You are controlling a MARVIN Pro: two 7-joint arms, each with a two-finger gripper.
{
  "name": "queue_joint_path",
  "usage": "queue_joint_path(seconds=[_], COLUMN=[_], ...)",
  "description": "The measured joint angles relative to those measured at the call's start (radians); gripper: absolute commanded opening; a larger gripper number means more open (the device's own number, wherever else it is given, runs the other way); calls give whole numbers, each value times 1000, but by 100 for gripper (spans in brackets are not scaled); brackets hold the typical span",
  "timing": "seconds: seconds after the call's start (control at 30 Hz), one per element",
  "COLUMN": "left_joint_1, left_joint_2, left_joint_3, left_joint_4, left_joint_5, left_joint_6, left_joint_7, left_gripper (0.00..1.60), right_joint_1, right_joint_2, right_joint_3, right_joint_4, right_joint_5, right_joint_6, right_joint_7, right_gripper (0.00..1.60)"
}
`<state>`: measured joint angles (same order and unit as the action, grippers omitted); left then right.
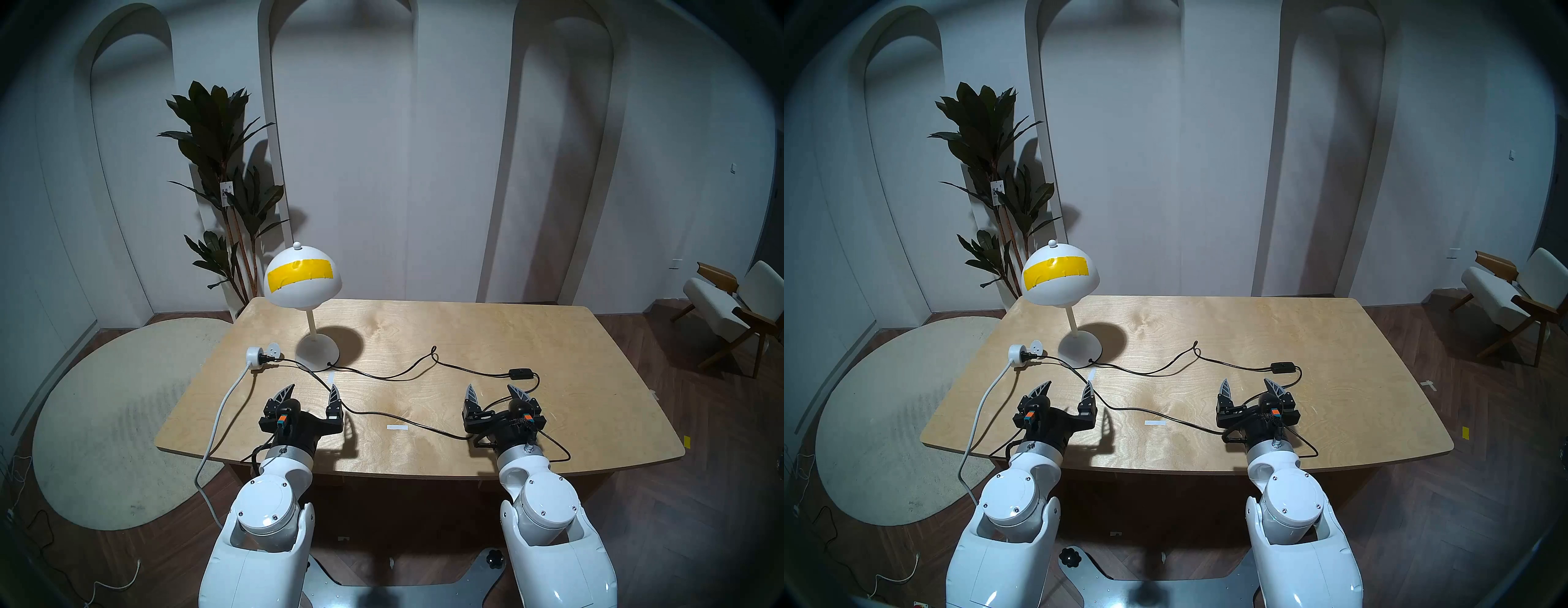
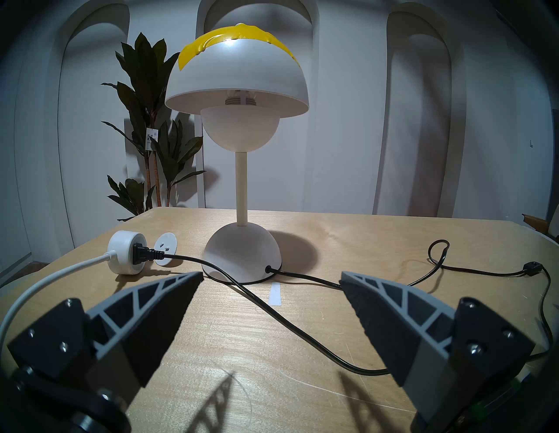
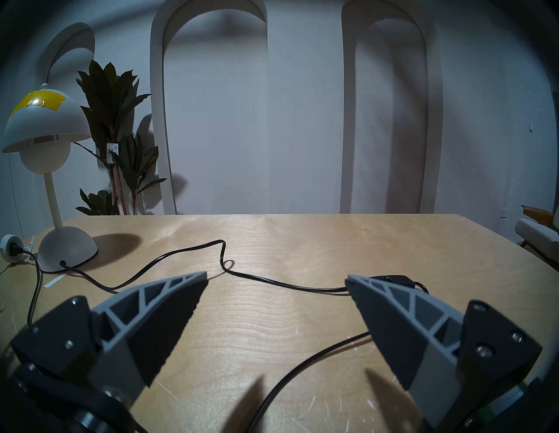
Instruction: Turn on the table lamp by pressing the switch
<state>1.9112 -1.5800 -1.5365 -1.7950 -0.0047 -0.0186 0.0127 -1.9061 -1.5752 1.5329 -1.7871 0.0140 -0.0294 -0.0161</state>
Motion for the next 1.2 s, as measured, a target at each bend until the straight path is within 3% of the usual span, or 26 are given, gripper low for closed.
queue_joint_path(seconds=[0.5, 0.63, 0.77, 1.2], left_joint_1=[0, 0, 0, 0], left_joint_2=[-1, -1, -1, -2], left_joint_3=[0, 0, 0, 0], left_joint_4=[2, 2, 3, 3], left_joint_5=[1, 1, 1, 1], left_joint_6=[0, 0, 0, 0], left_joint_7=[0, 0, 0, 0], left_gripper=[160, 160, 160, 160], right_joint_1=[62, 89, 130, 237], right_joint_2=[-22, -28, -35, -36], right_joint_3=[65, 88, 130, 204], right_joint_4=[-7, -8, -3, 48], right_joint_5=[193, 279, 426, 611], right_joint_6=[13, 56, 142, 259], right_joint_7=[50, 62, 73, 67], right_gripper=[160, 160, 160, 160])
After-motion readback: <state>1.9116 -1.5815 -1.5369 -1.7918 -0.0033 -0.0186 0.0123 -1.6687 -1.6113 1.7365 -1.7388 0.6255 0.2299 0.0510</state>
